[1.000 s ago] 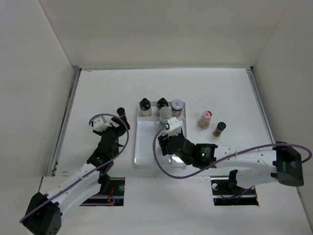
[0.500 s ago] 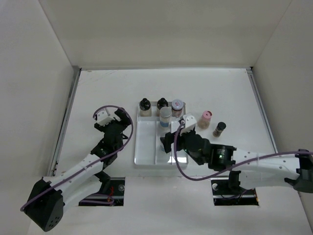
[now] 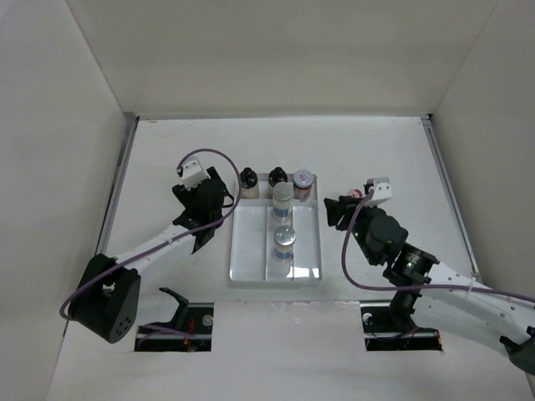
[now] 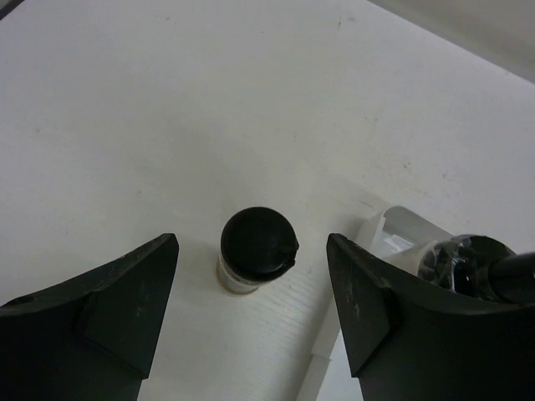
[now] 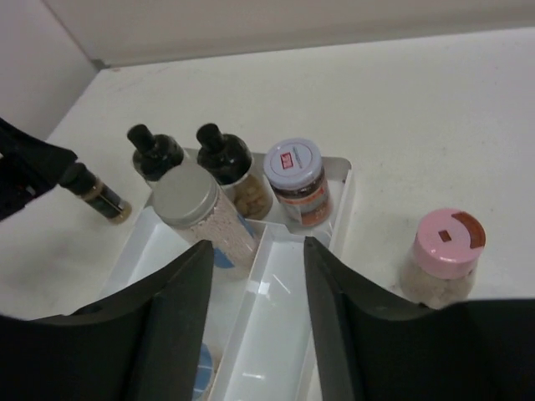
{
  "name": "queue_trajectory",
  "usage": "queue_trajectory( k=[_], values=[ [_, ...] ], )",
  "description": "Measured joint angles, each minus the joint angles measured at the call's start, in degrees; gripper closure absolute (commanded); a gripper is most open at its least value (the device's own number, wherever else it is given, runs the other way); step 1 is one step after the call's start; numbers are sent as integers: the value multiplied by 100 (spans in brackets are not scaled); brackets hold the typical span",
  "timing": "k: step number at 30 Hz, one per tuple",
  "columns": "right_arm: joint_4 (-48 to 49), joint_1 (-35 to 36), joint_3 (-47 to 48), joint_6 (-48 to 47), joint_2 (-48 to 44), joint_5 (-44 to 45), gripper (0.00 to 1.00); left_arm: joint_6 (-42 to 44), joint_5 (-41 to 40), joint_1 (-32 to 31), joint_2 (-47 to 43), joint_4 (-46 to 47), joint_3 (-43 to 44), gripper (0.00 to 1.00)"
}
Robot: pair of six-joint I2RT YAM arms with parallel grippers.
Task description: Organize the condiment bottles
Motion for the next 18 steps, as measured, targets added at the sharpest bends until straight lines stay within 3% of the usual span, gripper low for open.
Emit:
queue_trajectory(
  k=[5, 15, 18],
  values=[
    [-2, -116, -280, -7, -9, -120, 31, 55, 323, 289, 527, -334, 533, 30],
    [118, -116, -280, -11, -28, -138, 27, 68, 684, 407, 973, -702, 791, 39],
    [120, -116, -280, -9, -28, -138, 27, 66, 734, 439, 1093, -708, 791, 45]
  ],
)
